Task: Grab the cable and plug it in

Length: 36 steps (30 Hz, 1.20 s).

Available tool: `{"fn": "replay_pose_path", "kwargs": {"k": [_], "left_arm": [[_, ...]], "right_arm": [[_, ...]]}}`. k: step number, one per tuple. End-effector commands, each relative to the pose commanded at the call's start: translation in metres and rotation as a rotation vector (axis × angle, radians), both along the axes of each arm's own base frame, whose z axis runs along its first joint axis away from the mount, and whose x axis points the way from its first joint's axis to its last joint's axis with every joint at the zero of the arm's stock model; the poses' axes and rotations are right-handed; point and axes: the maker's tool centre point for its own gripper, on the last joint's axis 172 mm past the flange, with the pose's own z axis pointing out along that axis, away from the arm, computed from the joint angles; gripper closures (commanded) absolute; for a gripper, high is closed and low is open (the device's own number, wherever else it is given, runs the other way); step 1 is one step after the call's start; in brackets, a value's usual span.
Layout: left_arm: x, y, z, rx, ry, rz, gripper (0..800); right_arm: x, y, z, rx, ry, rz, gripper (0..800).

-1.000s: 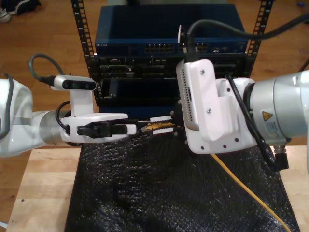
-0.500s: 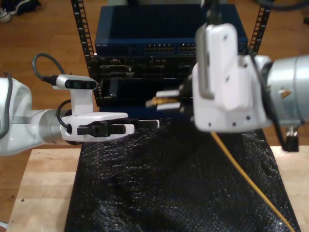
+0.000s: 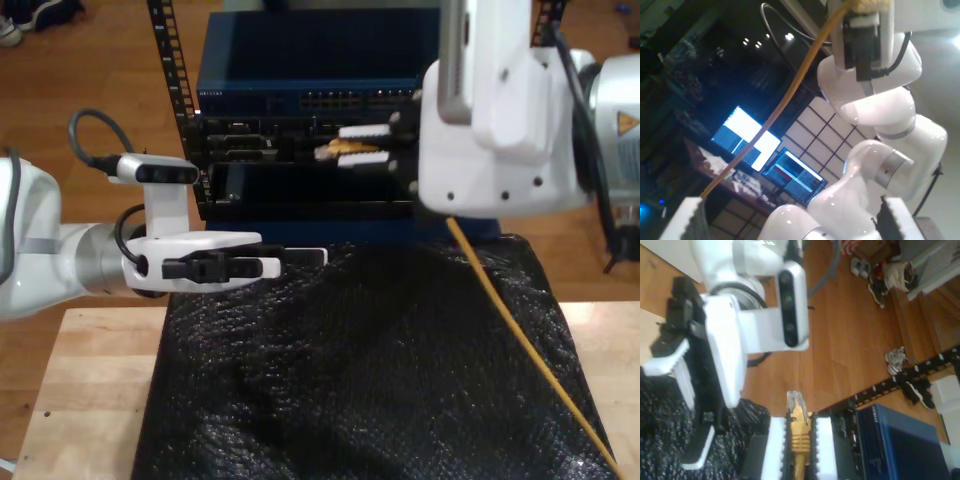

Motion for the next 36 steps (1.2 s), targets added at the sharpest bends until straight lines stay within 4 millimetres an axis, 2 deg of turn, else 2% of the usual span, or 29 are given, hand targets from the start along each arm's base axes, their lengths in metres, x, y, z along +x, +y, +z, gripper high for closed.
{"fn": "replay_pose_path", "kwargs": {"k": [5, 9, 15, 21, 28, 36], "left_arm": [[0.007, 0.015, -0.004, 0.037, -0.022, 0.052, 5], [0.005, 0.027, -0.016, 0.112, -0.047, 0.052, 3], [0.008, 0.057, -0.018, 0.186, -0.146, 0.076, 3], [0.007, 0.092, -0.024, 0.283, -0.213, 0.088, 2], [-0.002, 0.135, -0.030, 0.390, -0.301, 0.105, 2], [-0.021, 0.182, -0.043, 0.487, -0.387, 0.105, 2]], "right_arm": [[0.014, -0.018, -0.002, -0.003, 0.002, -0.052, 800], [0.037, -0.044, -0.015, -0.012, 0.034, -0.128, 800], [0.063, -0.077, -0.029, -0.021, 0.068, -0.219, 800], [0.081, -0.117, -0.037, -0.035, 0.078, -0.310, 800], [0.087, -0.126, -0.062, -0.072, 0.123, -0.329, 800], [0.090, -0.136, -0.117, -0.172, 0.220, -0.346, 800]]}}
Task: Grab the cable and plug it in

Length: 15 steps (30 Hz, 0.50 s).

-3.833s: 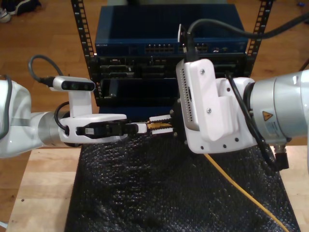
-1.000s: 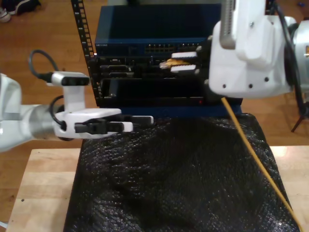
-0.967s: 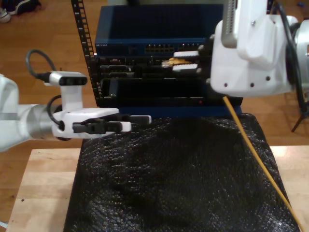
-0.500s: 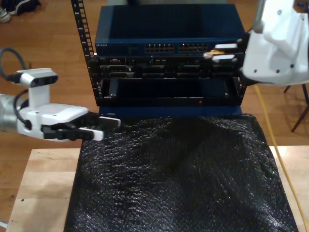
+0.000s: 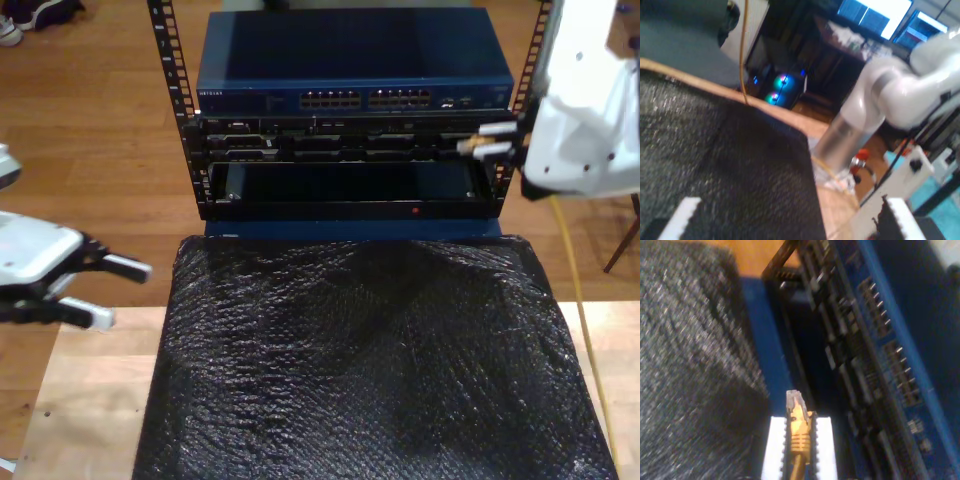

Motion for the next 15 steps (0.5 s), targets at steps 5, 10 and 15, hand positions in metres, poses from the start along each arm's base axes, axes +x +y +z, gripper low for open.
{"fn": "replay_pose_path", "kwargs": {"k": [5, 10, 15], "left_arm": [[-0.032, 0.025, -0.011, 0.092, -0.027, -0.054, 2], [-0.067, 0.055, -0.022, 0.172, -0.065, -0.116, 1], [-0.097, 0.086, -0.035, 0.203, -0.092, -0.143, 1]], "right_arm": [[0.003, -0.019, -0.025, -0.008, 0.047, -0.041, 800], [-0.001, -0.022, -0.038, -0.009, 0.072, -0.047, 800], [-0.003, -0.022, -0.045, -0.010, 0.083, -0.048, 800]]}}
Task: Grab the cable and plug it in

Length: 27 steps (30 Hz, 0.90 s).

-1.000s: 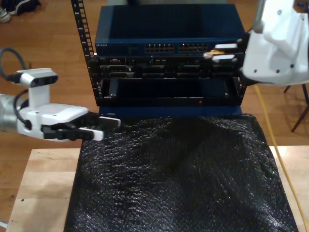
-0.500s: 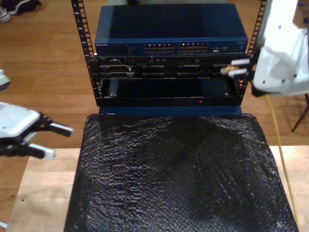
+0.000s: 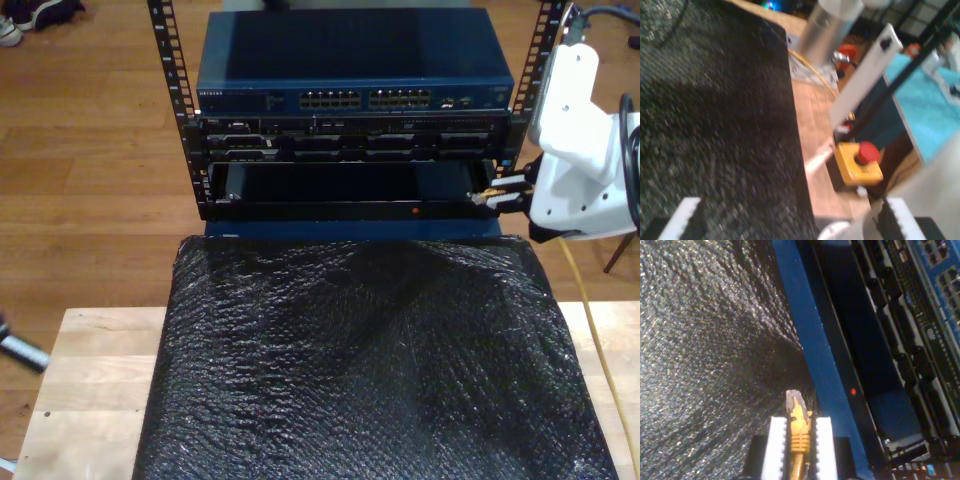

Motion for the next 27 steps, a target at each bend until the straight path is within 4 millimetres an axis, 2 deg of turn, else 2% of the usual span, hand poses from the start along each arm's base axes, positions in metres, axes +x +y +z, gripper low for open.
{"fn": "replay_pose_path", "kwargs": {"k": [5, 10, 17, 22, 27], "left_arm": [[-0.025, 0.023, -0.008, 0.020, -0.023, -0.025, 1], [-0.059, 0.046, -0.016, 0.031, -0.036, -0.060, 1], [-0.100, 0.052, -0.033, 0.001, -0.046, -0.102, 1], [-0.122, 0.059, -0.061, 0.084, -0.078, -0.142, 1], [-0.150, 0.049, -0.086, 0.084, -0.079, -0.167, 1]], "right_arm": [[-0.001, -0.002, -0.005, -0.003, 0.008, -0.003, 800], [0.000, -0.010, -0.006, -0.027, 0.005, -0.006, 800], [-0.003, -0.011, -0.013, -0.030, 0.017, -0.007, 800], [-0.005, -0.012, -0.019, -0.031, 0.028, -0.008, 800], [-0.005, -0.012, -0.018, -0.031, 0.026, -0.007, 800]]}}
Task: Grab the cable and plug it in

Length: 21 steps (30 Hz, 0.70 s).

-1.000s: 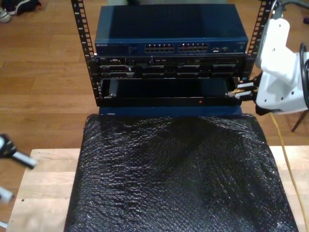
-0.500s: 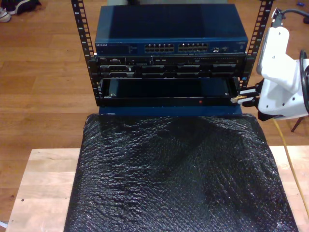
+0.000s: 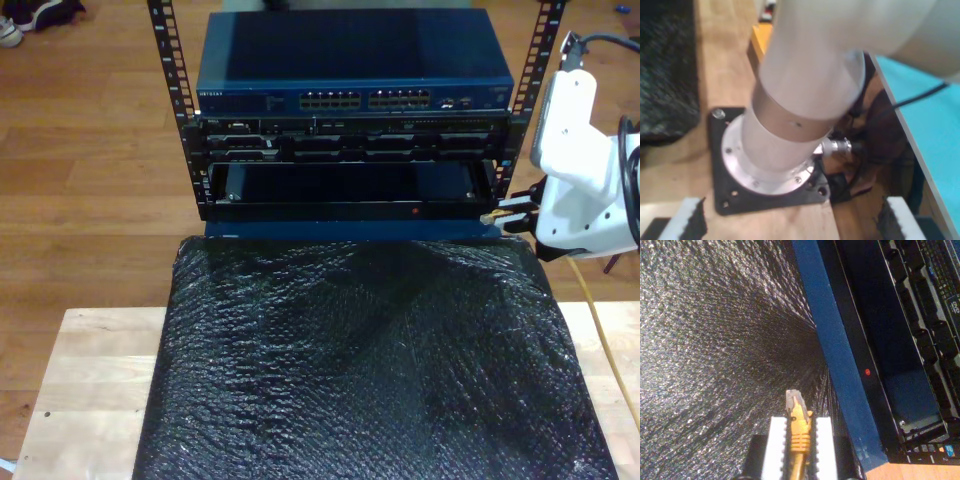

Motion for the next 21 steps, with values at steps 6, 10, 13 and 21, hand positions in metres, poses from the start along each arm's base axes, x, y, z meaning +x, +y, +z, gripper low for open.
{"fn": "replay_pose_path", "kwargs": {"k": [6, 10, 13, 21], "left_arm": [[-0.016, -0.005, -0.023, 0.055, -0.019, -0.013, 1], [-0.029, -0.016, -0.034, 0.061, -0.008, -0.033, 1], [-0.034, -0.026, -0.045, 0.065, -0.010, -0.036, 1], [-0.040, -0.029, -0.068, 0.140, -0.038, -0.056, 1]], "right_arm": [[0.000, -0.001, 0.000, 0.000, 0.000, -0.003, 800], [0.000, -0.001, -0.001, 0.001, 0.002, -0.004, 800], [0.000, -0.001, 0.000, 0.001, 0.001, -0.004, 800], [0.000, -0.003, -0.001, -0.002, 0.001, -0.007, 800]]}}
